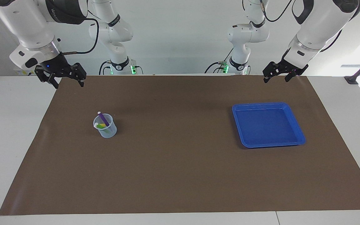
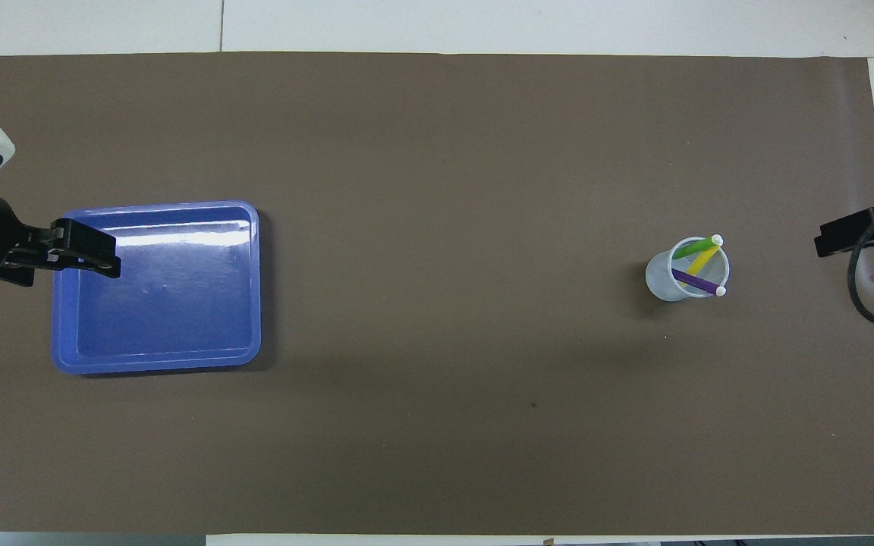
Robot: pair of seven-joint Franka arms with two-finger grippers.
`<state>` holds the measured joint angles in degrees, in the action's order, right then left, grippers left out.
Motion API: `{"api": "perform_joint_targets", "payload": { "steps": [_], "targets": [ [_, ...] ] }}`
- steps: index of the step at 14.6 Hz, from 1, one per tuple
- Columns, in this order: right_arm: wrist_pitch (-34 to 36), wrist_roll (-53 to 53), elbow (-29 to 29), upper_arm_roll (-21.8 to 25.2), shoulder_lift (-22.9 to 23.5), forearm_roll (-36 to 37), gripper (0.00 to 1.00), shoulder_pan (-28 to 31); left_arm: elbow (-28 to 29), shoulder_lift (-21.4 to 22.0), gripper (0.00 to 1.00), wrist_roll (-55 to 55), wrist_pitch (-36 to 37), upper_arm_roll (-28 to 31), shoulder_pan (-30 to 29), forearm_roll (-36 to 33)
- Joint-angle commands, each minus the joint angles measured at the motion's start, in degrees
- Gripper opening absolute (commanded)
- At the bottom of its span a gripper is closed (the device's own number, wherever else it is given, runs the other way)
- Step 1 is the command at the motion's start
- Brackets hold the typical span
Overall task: Right arm passes pens to left for tray arrangement
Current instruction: 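Reach the right gripper down to the pens in the white cup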
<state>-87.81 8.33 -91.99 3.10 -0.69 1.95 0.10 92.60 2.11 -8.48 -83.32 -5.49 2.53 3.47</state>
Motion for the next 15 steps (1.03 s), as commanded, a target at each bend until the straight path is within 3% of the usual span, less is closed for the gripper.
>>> {"api": "perform_joint_targets", "payload": {
  "steps": [1,10,13,15],
  "targets": [
    [-1.1,0.7,-1.2,0.2,-0.9,0.6,1.0,-0.2,0.3,0.4,1.0,0.3,0.3,0.1,-0.2,0.3],
    [-4.2,-1.1,-3.4,-0.3,-2.1,-0.4,1.0,-0.7,0.4,0.4,1.0,0.2,0.2,0.2,-0.2,0.3],
    [-16.9,0.2,-12.7,-0.3,-4.2,-4.5,1.0,-0.9,0.4,0.4,1.0,0.2,0.2,0.2,-0.2,0.3],
    [-20.3,-0.3,-16.1,-0.5,-3.5,-5.9,1.0,-3.6,0.4,0.4,1.0,0.2,0.2,0.2,-0.2,0.3]
  ]
}}
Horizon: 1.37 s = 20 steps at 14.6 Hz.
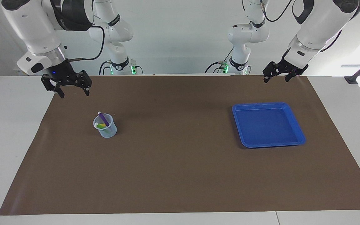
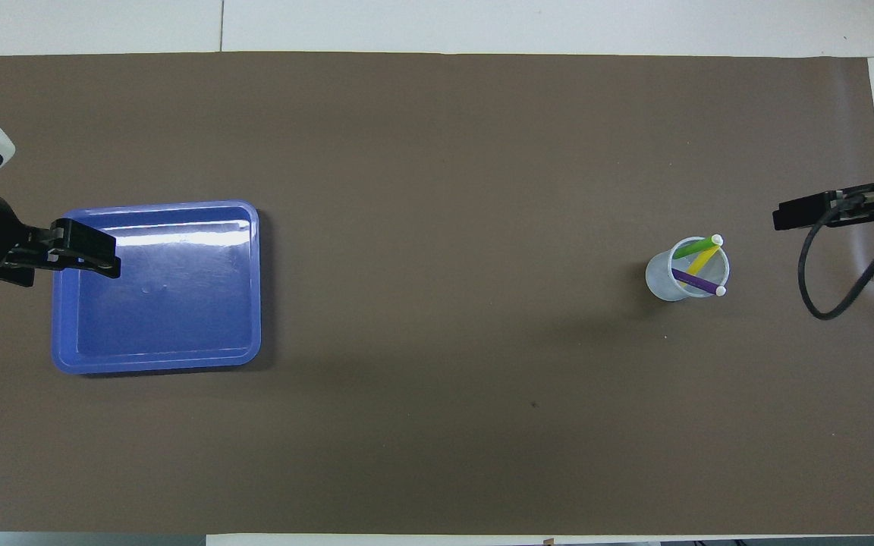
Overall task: Right arm passes pens to left for tray arrangement
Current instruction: 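Reach the right gripper down to the pens in the white cup, then grasp the purple pen in the cup with the right gripper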
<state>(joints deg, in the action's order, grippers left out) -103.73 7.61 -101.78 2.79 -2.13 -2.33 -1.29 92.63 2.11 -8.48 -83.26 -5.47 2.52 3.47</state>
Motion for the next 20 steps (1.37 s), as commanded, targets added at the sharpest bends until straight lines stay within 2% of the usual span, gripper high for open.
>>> {"api": "perform_joint_targets", "payload": {
  "steps": [1,4,6,12,19,20],
  "targets": [
    [-5.9,0.0,-8.0,-0.1,-1.7,-1.6,1.0,-3.5,0.4,0.4,1.0,0.2,0.1,0.2,-0.2,0.3],
    [-9.9,-2.6,-15.0,-0.1,-0.9,-1.7,0.92,-3.6,0.4,0.4,1.0,0.2,0.1,0.2,-0.2,0.3],
    [-14.0,-1.9,-19.0,-0.1,-1.3,-1.7,0.91,-3.6,0.4,0.4,1.0,0.2,0.1,0.2,-0.2,0.3],
    [-14.6,2.7,-22.2,-0.1,-1.8,-1.7,0.88,-0.2,0.4,0.4,1.0,0.2,0.1,0.2,-0.2,0.3],
    [-17.2,3.5,-24.4,-0.1,-1.6,-1.7,0.67,-0.2,0.3,0.4,1.0,0.2,0.1,0.2,-0.2,0.3],
    [-17.2,3.7,-24.5,-0.1,-1.6,-1.7,0.66,0.1,0.4,0.4,1.0,0.2,0.1,0.2,-0.2,0.3]
  ]
}}
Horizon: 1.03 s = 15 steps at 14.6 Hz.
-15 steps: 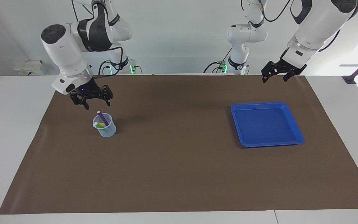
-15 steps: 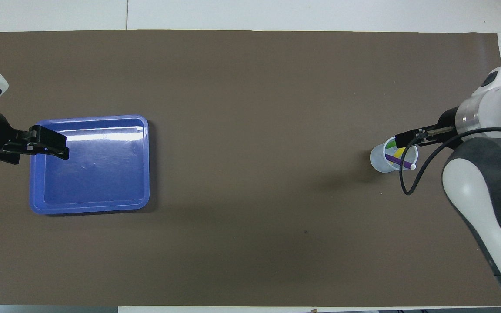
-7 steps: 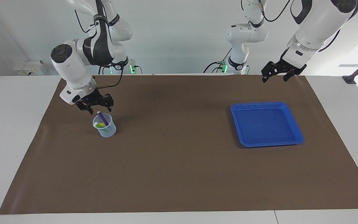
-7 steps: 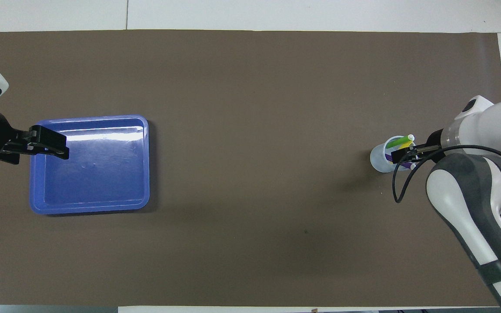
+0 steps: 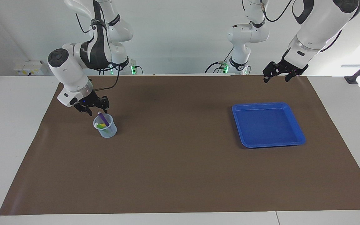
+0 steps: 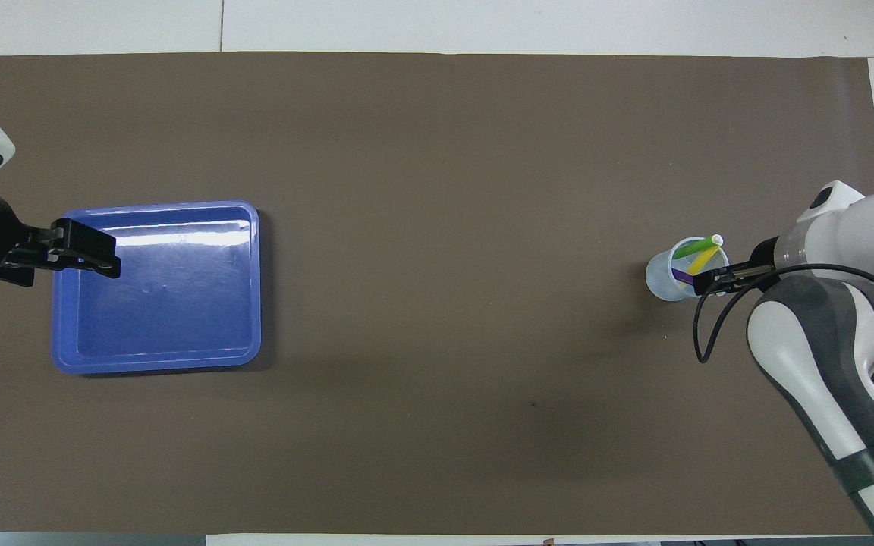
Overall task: Right arm passes pens to left for tray arrangement
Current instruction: 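Grasp the purple pen in the cup with the right gripper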
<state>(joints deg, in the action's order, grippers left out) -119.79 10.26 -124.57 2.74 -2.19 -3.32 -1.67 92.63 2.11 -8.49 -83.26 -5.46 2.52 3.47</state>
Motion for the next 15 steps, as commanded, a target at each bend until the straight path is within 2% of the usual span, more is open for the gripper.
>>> {"api": "perform_joint_targets", "payload": {
  "steps": [1,4,8,9,15],
  "targets": [
    [-1.2,1.2,-1.7,-0.1,-1.5,-0.8,0.65,0.7,0.3,0.4,1.0,0.2,0.1,0.2,-0.2,0.3],
    [-2.8,1.3,-3.2,-0.1,-1.3,-0.7,0.54,0.8,0.4,0.4,1.0,0.2,0.1,0.2,-0.2,0.3],
    [-3.1,1.8,-3.6,-0.1,-1.3,-0.8,0.5,0.9,0.4,0.4,1.0,0.2,0.1,0.2,-0.2,0.3],
    [-3.3,1.8,-3.7,-0.1,-1.3,-0.8,0.44,0.9,0.4,0.4,1.0,0.2,0.1,0.2,-0.2,0.3],
    [-3.3,3.6,-4.0,0.0,-1.5,-0.8,0.43,1.8,0.4,0.4,1.0,0.2,0.1,0.2,-0.2,0.3]
  ]
}}
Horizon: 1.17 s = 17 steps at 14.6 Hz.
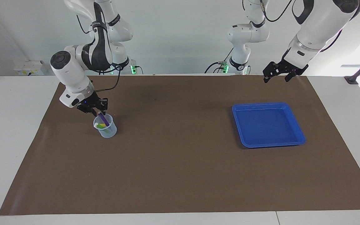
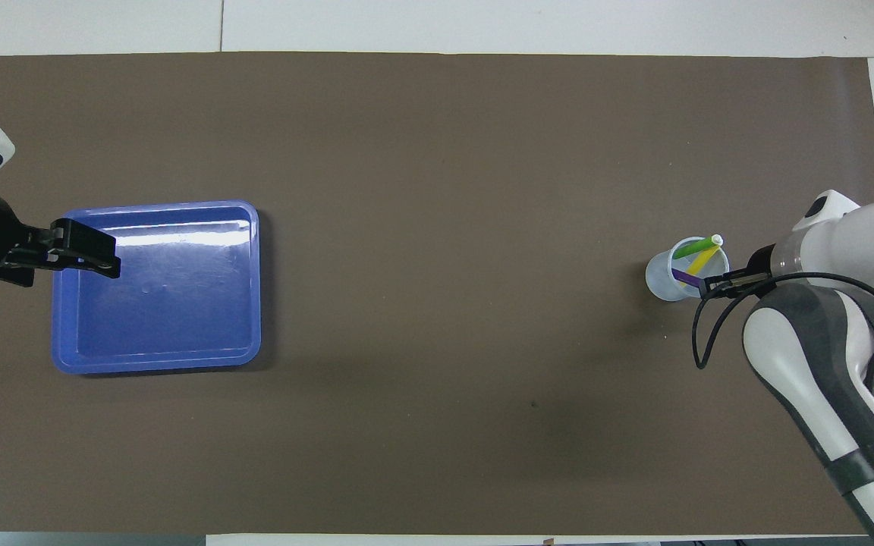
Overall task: Right arm passes pens to left for tray arrangement
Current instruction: 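Grasp the purple pen in the cup with the right gripper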
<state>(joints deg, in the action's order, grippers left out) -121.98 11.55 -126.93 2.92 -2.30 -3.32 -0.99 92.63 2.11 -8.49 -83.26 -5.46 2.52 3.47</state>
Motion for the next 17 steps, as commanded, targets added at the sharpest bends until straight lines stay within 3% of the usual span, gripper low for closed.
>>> {"api": "perform_joint_targets", "payload": {
  "steps": [1,14,17],
  "targets": [
    [-1.1,2.4,-1.7,-0.3,-1.4,-0.8,0.43,1.1,0.4,0.4,1.0,0.2,0.1,0.2,-0.2,0.3],
    [-1.6,2.0,-2.4,-0.3,-1.6,-0.8,0.34,0.5,0.4,0.4,1.0,0.1,0.6,0.2,-0.2,0.3],
    [-1.6,2.0,-2.4,-0.3,-1.6,-1.3,0.14,0.4,0.4,0.4,1.0,0.1,0.6,0.2,-0.2,0.3]
  ]
}}
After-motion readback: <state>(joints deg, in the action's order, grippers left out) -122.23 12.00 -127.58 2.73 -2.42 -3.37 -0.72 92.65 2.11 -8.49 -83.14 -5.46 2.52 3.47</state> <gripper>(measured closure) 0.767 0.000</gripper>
